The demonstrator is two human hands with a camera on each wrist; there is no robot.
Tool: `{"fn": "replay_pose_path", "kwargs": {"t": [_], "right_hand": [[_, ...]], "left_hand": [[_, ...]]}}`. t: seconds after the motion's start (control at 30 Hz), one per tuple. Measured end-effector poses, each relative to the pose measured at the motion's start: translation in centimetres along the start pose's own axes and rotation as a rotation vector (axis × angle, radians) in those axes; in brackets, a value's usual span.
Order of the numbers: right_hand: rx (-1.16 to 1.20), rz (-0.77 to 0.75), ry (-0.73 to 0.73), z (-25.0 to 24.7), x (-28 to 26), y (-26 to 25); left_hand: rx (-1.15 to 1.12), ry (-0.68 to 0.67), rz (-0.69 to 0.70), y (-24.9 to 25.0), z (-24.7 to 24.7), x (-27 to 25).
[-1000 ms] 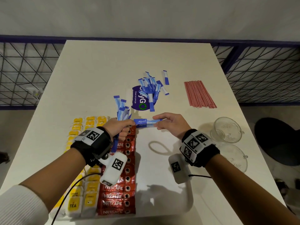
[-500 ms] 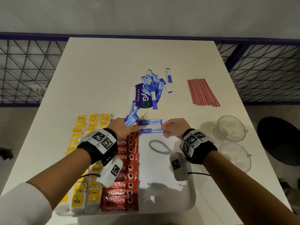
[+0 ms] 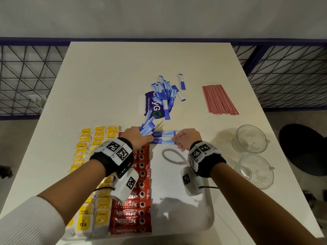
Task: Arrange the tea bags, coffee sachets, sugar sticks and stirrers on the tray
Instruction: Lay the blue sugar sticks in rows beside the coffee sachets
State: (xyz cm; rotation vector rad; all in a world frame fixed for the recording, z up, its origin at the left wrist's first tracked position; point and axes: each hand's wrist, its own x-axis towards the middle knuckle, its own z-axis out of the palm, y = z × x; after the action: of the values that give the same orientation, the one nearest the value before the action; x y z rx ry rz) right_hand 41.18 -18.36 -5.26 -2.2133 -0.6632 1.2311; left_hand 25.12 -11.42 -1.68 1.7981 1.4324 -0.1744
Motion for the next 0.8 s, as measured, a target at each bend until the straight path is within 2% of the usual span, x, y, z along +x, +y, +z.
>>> {"fn": "replay_pose_path", "kwargs": {"t": [0.37, 0.8], "right_hand": [[-0.037, -0.052, 0.019, -0.12, 0.64, 0.00], [0.051, -0.077, -0.007, -0.69, 0.33, 0.05]], "left_hand": [[-0.019, -0.030, -0.015, -0.05, 0.35, 0.57], [-0.073, -0.061, -0.012, 0.08, 0.07, 0.37]]}}
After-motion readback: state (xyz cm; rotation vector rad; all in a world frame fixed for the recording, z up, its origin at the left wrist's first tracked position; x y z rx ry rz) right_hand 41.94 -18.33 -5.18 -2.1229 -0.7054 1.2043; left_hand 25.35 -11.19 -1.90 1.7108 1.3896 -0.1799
